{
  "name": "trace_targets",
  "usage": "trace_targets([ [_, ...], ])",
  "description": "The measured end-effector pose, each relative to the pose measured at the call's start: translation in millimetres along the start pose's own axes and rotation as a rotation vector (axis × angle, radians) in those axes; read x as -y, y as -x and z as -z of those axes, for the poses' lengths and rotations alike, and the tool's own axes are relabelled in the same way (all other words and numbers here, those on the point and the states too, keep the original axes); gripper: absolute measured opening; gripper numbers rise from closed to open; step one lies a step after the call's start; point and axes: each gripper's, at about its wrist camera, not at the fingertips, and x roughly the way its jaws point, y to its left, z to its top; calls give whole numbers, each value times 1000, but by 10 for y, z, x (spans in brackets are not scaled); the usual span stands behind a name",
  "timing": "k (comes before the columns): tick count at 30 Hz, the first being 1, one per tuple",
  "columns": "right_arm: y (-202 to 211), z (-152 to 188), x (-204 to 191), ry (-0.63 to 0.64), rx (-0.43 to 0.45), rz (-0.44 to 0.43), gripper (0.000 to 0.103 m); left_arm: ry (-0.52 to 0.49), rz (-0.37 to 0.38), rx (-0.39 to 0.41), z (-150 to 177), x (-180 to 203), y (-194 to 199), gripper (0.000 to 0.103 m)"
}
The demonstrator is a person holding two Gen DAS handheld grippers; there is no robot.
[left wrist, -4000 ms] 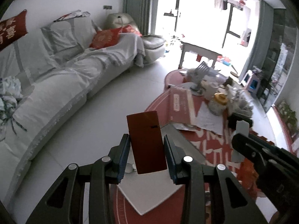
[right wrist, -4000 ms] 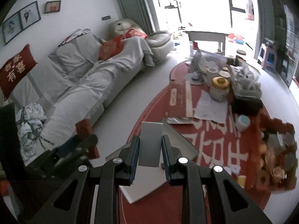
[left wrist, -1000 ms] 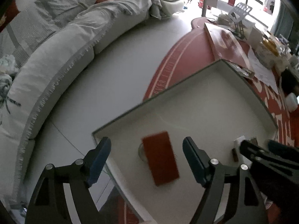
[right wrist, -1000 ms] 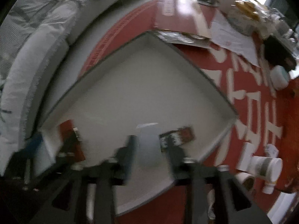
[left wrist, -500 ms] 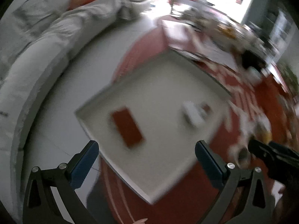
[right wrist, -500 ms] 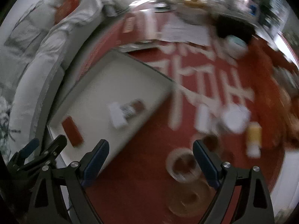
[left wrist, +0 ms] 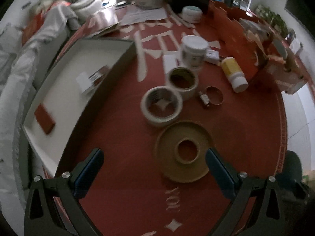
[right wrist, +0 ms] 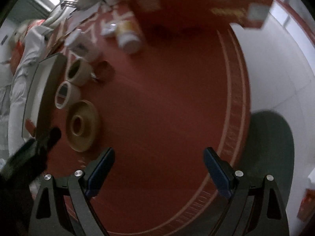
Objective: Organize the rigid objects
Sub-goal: 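Open both grippers to release the block and card into the tray, then grasp the brown ring tape core with the left gripper while the right gripper grasps a tape roll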
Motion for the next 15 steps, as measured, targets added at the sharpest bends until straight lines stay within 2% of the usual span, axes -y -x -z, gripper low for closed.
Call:
trace_targets([
  [6, -40, 35, 185, -53, -11, -81, 92, -20, -33, -20, 5, 203, -213, 103],
  [13, -3, 100, 174, -29, -1, -113, 92, 11, 17, -37, -36, 238, -342, 103],
  [15, -19, 111, 182, -29, 0, -115, 92, 9, 32, -104, -15, 268, -463, 103],
])
